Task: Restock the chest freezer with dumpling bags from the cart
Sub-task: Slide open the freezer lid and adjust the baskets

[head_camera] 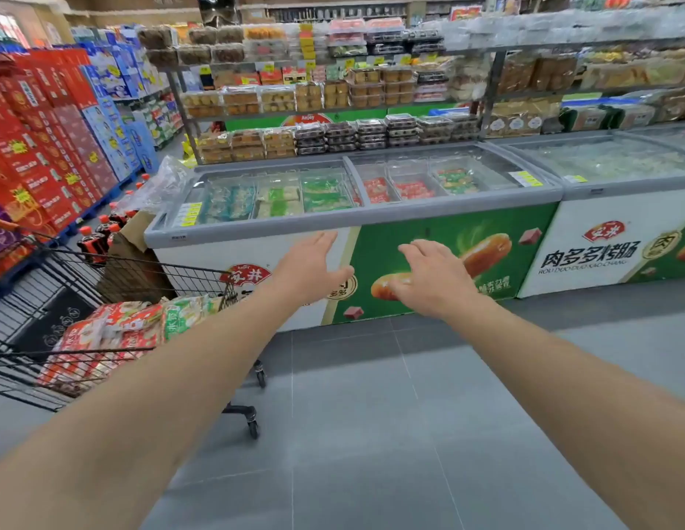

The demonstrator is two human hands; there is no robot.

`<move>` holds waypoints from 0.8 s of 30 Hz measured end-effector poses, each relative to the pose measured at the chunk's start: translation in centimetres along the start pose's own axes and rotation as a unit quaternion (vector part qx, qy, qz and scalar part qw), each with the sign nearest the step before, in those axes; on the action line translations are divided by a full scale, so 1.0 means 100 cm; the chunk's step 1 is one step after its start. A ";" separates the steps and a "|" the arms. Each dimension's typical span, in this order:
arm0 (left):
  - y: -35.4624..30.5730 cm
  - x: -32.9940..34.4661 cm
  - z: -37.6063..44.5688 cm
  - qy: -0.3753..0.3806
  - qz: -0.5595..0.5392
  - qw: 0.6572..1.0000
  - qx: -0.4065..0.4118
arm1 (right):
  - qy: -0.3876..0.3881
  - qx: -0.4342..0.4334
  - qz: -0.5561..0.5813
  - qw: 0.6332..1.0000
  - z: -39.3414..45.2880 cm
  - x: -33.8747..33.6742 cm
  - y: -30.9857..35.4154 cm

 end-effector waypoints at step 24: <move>-0.073 0.195 0.338 0.093 -0.050 0.994 -0.001 | 0.072 0.076 -0.009 0.994 0.267 0.064 -0.265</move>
Point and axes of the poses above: each hand's wrist, its own z-axis towards the middle knuckle, its own x-axis out of the palm, y = z × x, the point moved 6 cm from there along z, towards the middle knuckle, and after that the axes turned 14 degrees about x, right-handed, at the moved point
